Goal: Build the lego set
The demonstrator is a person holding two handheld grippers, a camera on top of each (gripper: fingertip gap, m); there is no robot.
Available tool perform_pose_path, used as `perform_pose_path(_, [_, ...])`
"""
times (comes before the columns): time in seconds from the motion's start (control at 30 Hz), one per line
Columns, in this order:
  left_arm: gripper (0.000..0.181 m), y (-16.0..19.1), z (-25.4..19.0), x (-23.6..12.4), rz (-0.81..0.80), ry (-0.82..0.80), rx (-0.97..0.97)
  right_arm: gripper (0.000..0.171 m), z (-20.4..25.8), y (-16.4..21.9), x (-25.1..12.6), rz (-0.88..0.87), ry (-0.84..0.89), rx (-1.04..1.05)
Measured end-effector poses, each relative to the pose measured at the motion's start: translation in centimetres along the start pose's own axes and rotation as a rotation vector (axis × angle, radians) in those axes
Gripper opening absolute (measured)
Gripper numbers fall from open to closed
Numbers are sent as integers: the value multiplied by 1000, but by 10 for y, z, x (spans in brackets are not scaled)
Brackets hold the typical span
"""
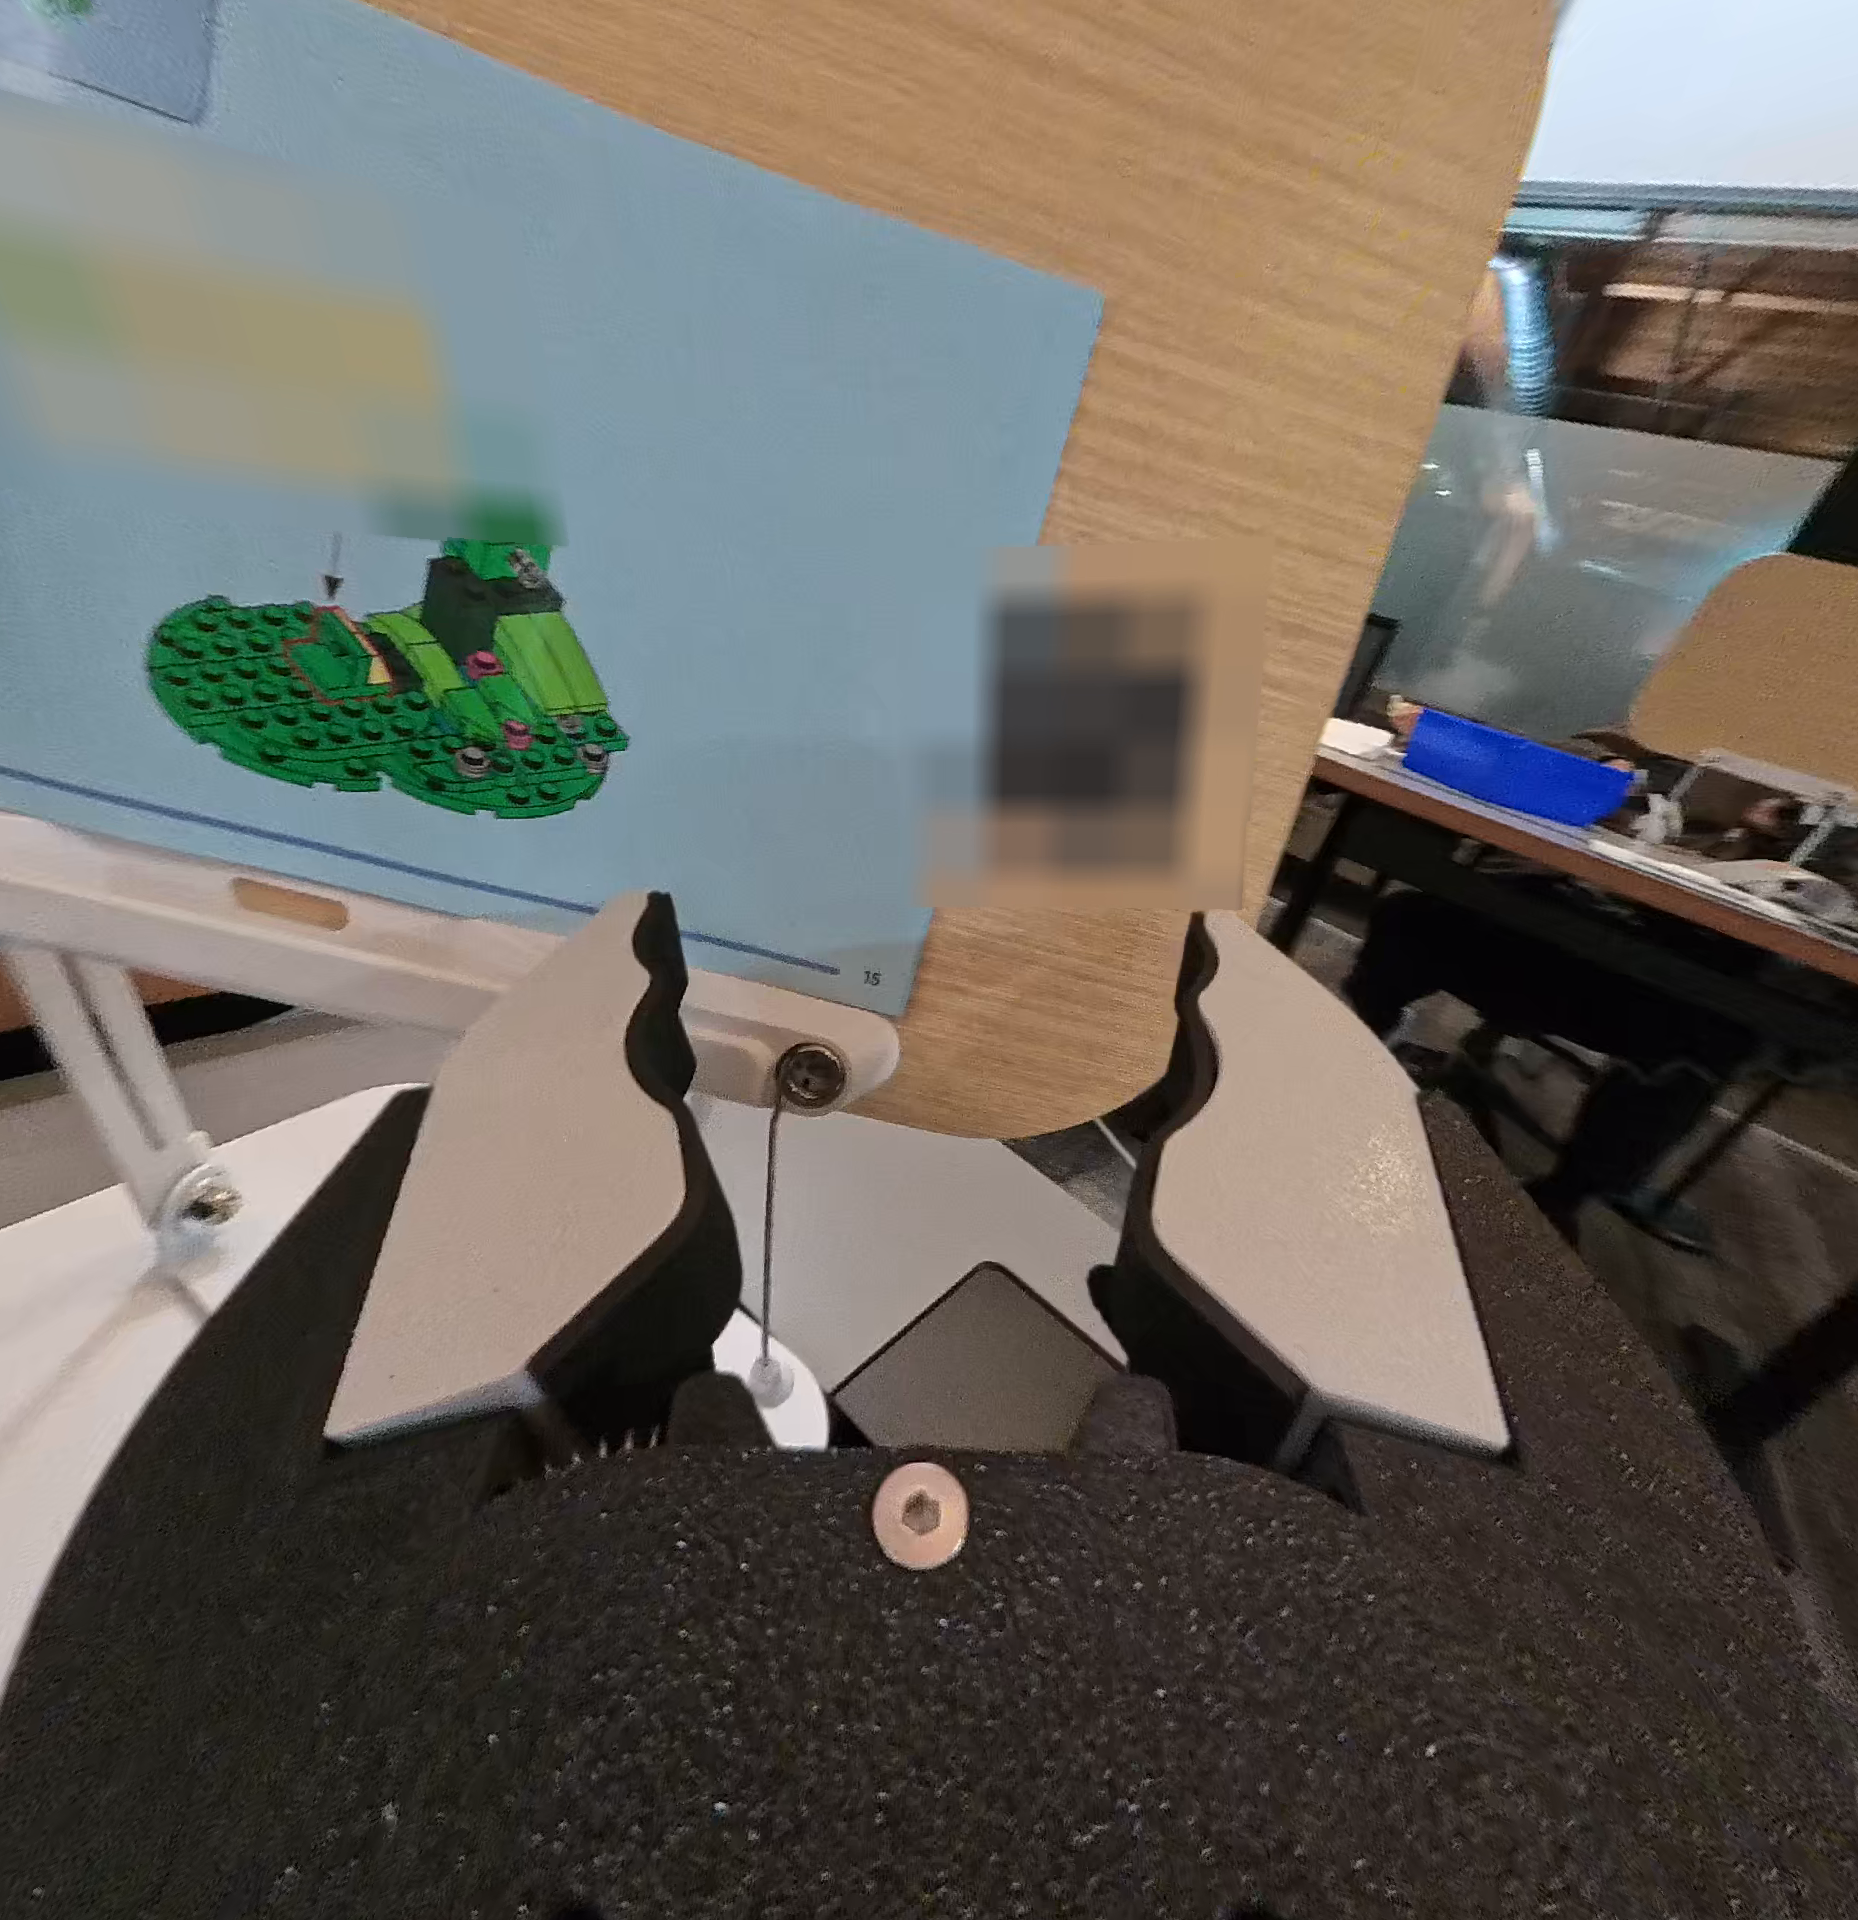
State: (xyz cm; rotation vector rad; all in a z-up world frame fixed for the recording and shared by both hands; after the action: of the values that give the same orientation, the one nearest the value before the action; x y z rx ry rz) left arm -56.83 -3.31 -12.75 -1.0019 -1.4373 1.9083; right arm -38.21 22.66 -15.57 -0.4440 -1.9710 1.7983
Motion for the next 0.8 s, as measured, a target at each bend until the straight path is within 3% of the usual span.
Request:
perform_pose_path(0.2, [77,2,-8,-6,125,48,44,86,-12,-1,0,8,133,-44])
perform_pose_path(0.43, [94,10,-6,-28,334,10,121,86,-17,-4,-1,26,176,-88])
perform_pose_path(0.53, [92,13,-6,-35,375,9,130,84,-22,-4,-1,37,196,-84])
perform_pose_path(0.8, [75,-1,-17,-43,293,65,131,84,-44,0,-4,64,260,-31])
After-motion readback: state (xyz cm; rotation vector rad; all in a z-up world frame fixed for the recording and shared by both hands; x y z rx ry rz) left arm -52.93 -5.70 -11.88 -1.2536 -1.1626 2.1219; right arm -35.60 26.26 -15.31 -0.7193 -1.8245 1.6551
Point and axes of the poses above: each gripper's, where its closed fingertips meet, x out along the fingers, y out of its underside, z = x × y across the jaws, the point moved 6 cm from there along -x, back along the fingers, and after that the axes turned 12 degrees about x, right-handed, at the moved point
